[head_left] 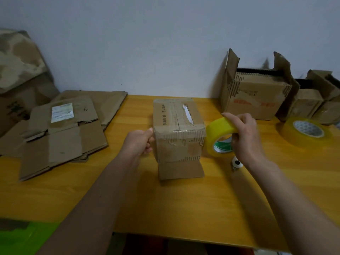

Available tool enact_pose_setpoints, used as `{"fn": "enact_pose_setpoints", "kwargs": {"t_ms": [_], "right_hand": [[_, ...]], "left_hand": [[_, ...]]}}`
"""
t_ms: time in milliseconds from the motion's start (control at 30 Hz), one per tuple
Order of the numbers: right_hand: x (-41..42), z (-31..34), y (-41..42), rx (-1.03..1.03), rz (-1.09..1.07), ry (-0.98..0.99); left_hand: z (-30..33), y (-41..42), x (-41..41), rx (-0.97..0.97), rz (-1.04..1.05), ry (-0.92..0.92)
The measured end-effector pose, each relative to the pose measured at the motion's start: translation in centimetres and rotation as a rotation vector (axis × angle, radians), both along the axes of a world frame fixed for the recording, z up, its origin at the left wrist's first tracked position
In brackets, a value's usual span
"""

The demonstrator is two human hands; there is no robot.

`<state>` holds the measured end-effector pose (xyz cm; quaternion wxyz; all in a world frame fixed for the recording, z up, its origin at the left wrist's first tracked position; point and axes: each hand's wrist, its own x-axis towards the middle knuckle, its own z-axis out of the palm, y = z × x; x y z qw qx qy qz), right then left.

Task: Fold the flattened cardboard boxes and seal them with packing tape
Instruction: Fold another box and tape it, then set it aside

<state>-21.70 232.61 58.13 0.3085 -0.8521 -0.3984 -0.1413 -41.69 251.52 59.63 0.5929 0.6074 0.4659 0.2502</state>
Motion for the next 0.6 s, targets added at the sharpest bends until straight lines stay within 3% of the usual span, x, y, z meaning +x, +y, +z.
{"fn": "enact_pose_setpoints", "kwargs": {"t_ms": [167, 367, 400, 500, 600], "right_hand": [[-0.4, -0.1, 0.0, 0.022, 0.002, 0.062], [-1.0, 0.3, -0.3, 0.019, -0.002, 0.088], [-1.1, 0.3, -0.3, 0.022, -0.002, 0.092], [-1.8, 0.3, -0.1, 0.032, 0.028, 0.151], [-2.8, 0.1, 0.1, 0.043, 0.035, 0.218]], "left_hand": [[-0.3, 0.2, 0.3, 0.372, -0.08, 0.228], [-1.0, 0.9, -0.4, 0.444, -0.23, 0.691], [-1.3, 0.7, -0.4, 0.487, -0.195, 0.631], [-1.5, -0.7, -0.9, 0.75, -0.027, 0.192], [-1.0, -1.5, -1.8, 0.898, 0.001, 0.082]]}}
